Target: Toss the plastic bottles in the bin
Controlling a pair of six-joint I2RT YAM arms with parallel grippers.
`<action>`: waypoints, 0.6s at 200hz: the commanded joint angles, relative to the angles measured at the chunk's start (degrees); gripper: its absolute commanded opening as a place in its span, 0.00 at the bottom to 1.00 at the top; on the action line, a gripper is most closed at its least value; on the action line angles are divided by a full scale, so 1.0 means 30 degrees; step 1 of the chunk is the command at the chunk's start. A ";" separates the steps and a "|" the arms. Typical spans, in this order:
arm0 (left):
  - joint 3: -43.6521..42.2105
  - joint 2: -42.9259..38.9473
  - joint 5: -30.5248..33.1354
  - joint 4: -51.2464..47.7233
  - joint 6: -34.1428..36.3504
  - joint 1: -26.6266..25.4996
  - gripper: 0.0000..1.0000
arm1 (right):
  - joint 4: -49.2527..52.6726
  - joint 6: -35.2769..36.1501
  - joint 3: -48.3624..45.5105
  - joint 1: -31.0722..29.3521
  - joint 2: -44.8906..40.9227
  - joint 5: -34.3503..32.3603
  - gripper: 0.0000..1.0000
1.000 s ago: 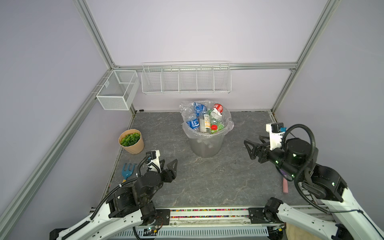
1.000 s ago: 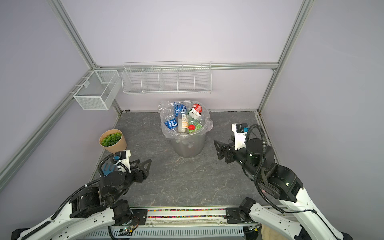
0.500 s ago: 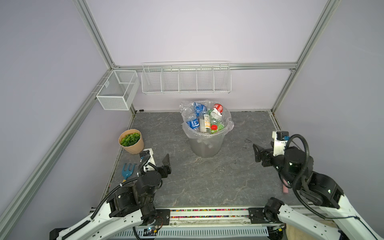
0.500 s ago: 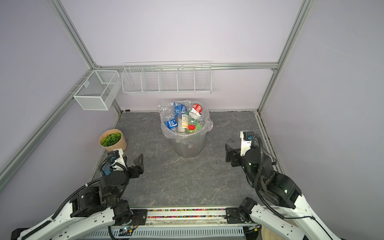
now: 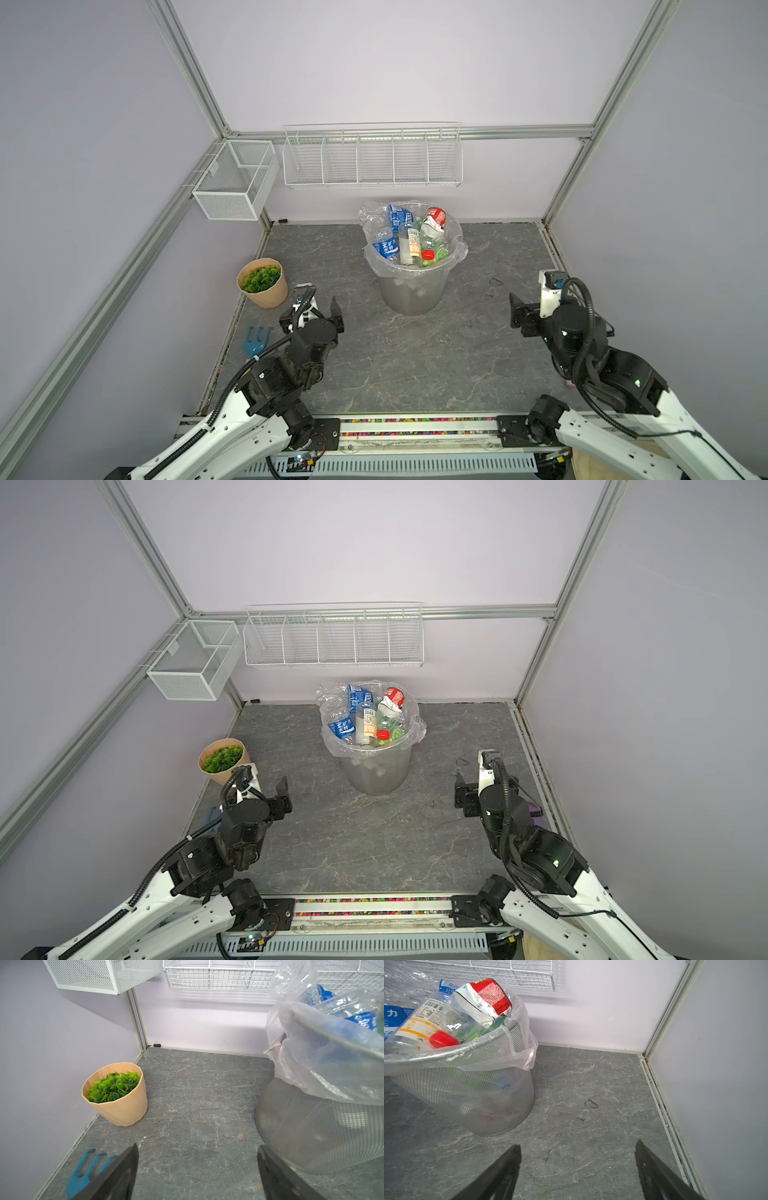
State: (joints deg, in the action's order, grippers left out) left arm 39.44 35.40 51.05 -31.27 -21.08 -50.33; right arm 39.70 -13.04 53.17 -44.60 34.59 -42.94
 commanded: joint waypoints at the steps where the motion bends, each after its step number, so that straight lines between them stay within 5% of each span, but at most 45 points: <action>1: 0.0082 0.0464 -0.0648 0.1148 0.0998 0.0342 0.89 | -0.0838 0.0719 -0.0573 0.0158 -0.0359 -0.0693 0.89; 120: -0.1127 0.1798 -0.2424 0.2960 0.1982 0.3113 0.91 | -0.1448 0.0558 -0.2734 0.0426 -0.0866 -0.2016 0.88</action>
State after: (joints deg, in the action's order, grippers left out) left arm 37.21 40.25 44.45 -24.05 -16.84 -41.89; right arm 37.17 -11.75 46.30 -43.68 32.49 -46.72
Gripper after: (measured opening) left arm 0.911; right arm 0.884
